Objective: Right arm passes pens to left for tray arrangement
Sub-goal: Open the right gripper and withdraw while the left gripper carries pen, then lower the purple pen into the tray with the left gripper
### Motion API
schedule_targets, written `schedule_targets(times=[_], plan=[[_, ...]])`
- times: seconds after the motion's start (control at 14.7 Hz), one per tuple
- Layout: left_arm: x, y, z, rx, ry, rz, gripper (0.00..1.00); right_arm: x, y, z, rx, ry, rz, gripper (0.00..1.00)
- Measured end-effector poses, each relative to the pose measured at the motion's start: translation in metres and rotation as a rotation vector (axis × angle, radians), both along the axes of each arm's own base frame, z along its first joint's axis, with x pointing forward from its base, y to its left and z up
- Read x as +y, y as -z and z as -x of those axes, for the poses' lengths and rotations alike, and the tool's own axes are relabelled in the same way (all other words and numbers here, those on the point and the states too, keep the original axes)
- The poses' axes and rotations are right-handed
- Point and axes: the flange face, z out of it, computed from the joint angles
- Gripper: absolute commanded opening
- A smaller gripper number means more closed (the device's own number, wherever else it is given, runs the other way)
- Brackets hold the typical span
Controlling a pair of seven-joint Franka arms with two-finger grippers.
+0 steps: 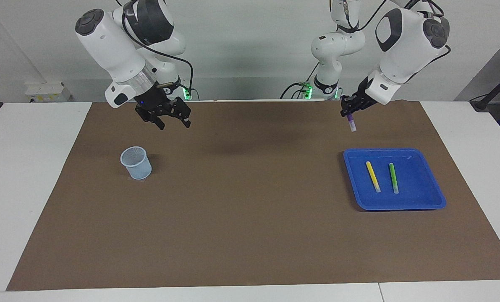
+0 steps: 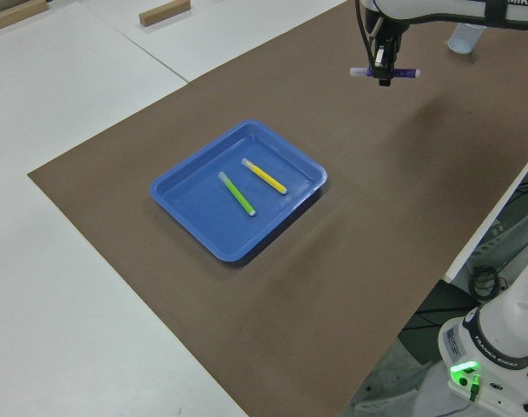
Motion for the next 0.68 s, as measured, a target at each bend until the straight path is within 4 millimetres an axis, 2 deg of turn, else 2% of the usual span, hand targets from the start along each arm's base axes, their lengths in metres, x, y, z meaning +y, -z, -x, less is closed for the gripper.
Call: schedule_targets(times=[0.34,0.48,0.68], plan=[[0.105,-0.001,-0.003,-0.057,0.165,-0.068,0.00,-0.037,0.000,0.000,-0.007,-0.095,0.190,1.00],[0.130,-0.001,-0.004,-0.082,0.201,-0.094,0.00,-0.061,-0.009,-0.002,-0.019,-0.155,0.234,1.00],[0.152,0.005,-0.008,-0.101,0.221,-0.122,0.00,-0.087,-0.025,-0.004,-0.037,-0.190,0.244,1.00]])
